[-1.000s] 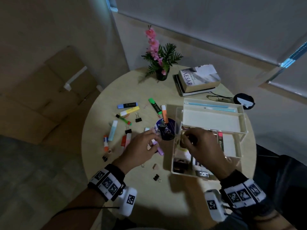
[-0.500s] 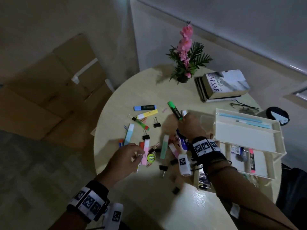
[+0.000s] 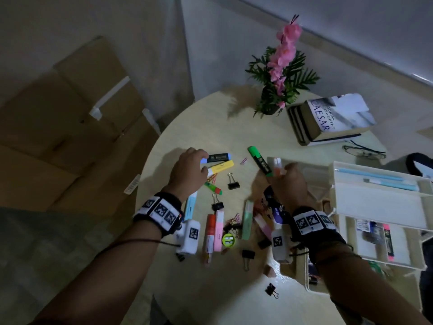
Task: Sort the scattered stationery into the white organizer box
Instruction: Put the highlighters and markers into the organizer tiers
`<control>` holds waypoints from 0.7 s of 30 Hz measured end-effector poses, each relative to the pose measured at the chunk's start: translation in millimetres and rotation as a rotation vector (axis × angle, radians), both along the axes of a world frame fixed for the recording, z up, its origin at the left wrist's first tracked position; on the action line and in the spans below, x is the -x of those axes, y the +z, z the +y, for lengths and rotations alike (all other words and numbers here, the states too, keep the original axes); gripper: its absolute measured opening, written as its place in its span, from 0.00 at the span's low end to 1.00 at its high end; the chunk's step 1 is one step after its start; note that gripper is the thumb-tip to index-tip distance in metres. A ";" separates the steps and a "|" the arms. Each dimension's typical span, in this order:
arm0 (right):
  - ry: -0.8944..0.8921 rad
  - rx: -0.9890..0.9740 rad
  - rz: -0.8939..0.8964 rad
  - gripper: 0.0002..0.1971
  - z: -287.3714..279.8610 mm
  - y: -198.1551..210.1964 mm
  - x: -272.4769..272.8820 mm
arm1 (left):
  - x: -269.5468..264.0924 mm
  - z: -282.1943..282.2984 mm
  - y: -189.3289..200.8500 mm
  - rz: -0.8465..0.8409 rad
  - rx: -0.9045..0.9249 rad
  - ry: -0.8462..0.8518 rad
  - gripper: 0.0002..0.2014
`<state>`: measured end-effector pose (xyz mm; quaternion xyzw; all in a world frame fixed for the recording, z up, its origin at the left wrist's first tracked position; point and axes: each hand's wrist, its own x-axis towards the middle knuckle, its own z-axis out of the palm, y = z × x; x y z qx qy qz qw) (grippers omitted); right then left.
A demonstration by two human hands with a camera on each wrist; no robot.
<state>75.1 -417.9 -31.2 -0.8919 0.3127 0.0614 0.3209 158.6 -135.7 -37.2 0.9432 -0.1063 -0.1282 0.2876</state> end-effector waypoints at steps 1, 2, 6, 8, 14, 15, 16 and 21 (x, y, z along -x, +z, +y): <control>-0.066 -0.083 -0.042 0.22 -0.6 1.0 -1.6 | -8.0 -5.0 -4.7 -0.014 -0.031 -0.009 0.17; -0.117 -0.162 -0.088 0.22 -1.5 2.9 -2.4 | -14.9 -8.7 -9.4 -0.026 -0.060 -0.013 0.18; -0.225 -0.445 -0.237 0.12 -7.1 7.5 -2.3 | -34.8 -16.3 -29.5 -0.023 -0.148 -0.041 0.20; -0.241 -0.602 -0.258 0.14 -9.7 4.5 1.6 | -39.9 -16.8 -37.1 -0.004 -0.180 -0.068 0.20; -0.239 -0.578 -0.248 0.12 -13.4 -7.6 -3.1 | -45.2 -15.5 -35.8 -0.021 -0.209 -0.106 0.15; -0.187 -0.523 -0.219 0.11 -13.9 -8.6 -6.5 | -45.1 -14.2 -33.6 -0.022 -0.206 -0.113 0.14; -0.125 -0.450 -0.171 0.12 -14.0 -10.1 -10.3 | -44.1 -12.6 -31.1 -0.026 -0.198 -0.115 0.15; 0.032 -0.042 -0.013 0.26 -4.4 -16.7 -29.0 | -21.2 3.1 -6.7 -0.051 0.017 -0.003 0.17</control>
